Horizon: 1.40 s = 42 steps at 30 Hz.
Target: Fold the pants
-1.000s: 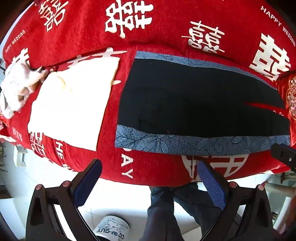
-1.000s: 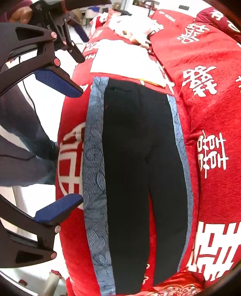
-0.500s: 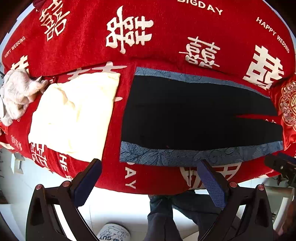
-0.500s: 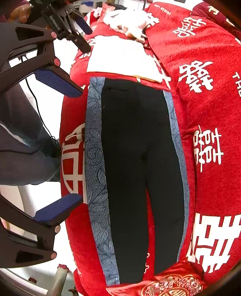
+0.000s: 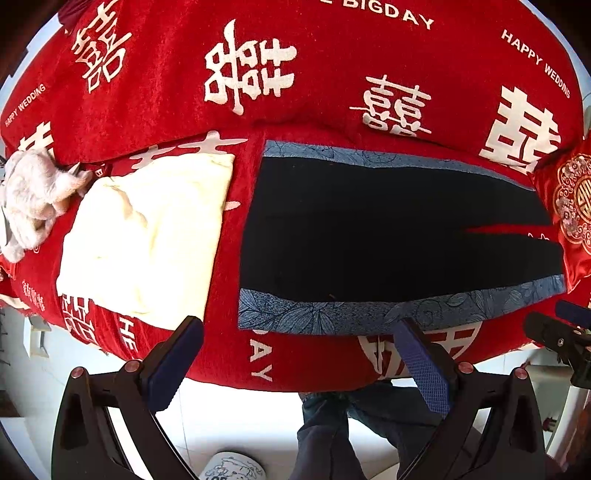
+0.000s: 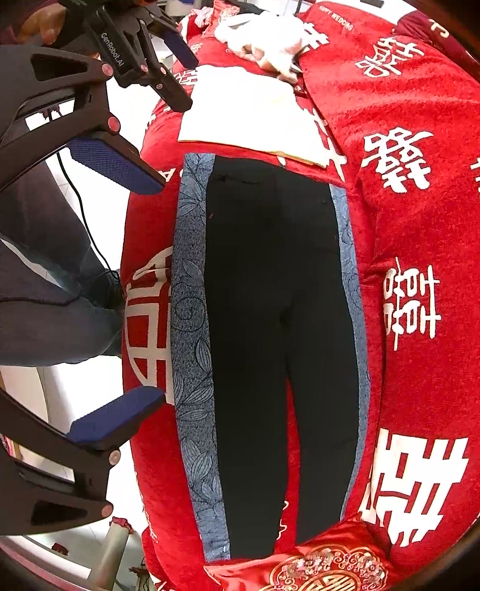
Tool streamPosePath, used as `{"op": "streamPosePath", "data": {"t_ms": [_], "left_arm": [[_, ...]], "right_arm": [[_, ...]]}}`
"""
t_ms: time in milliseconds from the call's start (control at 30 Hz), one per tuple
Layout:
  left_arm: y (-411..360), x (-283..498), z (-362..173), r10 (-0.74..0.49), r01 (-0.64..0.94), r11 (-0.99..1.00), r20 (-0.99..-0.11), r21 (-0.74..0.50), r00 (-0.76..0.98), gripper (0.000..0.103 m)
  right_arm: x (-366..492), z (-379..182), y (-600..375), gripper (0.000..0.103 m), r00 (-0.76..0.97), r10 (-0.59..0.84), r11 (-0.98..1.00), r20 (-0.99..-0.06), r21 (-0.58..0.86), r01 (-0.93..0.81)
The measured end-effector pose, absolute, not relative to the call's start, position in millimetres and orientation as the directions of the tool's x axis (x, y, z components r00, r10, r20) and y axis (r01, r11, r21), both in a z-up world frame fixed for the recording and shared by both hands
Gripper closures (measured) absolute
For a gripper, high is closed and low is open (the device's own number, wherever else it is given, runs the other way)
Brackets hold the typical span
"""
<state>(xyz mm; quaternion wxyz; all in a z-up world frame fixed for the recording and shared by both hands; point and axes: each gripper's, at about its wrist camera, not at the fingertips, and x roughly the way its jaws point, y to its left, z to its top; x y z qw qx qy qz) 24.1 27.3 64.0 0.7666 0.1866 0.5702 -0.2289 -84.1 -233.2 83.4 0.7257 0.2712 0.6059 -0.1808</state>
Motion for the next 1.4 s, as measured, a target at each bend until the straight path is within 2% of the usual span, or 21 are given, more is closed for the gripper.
{"op": "streamPosePath", "data": {"t_ms": [1400], "left_arm": [[37.2, 30.8, 66.4, -0.146, 0.561, 0.828, -0.956, 0.022, 0.253, 0.000]], "right_arm": [[-82.1, 88.2, -231.0, 0.000, 0.189, 0.028, 0.777, -0.982, 0.141, 0.613]]}}
